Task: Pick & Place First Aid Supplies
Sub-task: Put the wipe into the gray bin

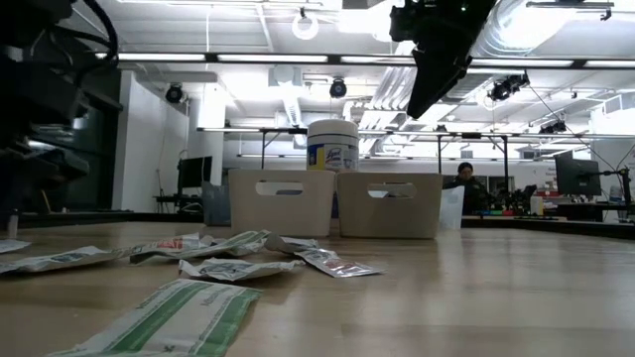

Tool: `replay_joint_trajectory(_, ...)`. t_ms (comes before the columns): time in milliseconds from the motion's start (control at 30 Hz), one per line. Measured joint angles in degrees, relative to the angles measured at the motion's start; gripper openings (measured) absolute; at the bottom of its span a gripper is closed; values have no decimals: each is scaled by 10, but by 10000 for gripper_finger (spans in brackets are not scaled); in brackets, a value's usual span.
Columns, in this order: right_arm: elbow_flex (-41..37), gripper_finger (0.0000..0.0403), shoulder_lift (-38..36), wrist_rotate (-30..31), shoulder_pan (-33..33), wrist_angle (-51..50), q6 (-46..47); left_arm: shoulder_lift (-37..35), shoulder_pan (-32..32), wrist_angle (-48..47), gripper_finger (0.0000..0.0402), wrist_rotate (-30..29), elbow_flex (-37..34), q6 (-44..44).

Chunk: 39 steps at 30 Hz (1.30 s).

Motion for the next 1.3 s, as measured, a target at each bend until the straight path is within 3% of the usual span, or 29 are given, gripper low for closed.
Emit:
replay_joint_trajectory(267,0,232,0,-6,0,2,-1,22,0,38,179,-5,0,-63)
replay_joint_trajectory(767,0,232,0,-13,13,4,5,73,0,62,178,-6,3,-65)
replay_joint_trajectory(1033,0,232,0,-12,26,4,31,108,-3,35,178,-52,6,-23)
replay_joint_trajectory(1300,0,232,0,-8,49,4,59,127,-52,44,171,-139,6,9)
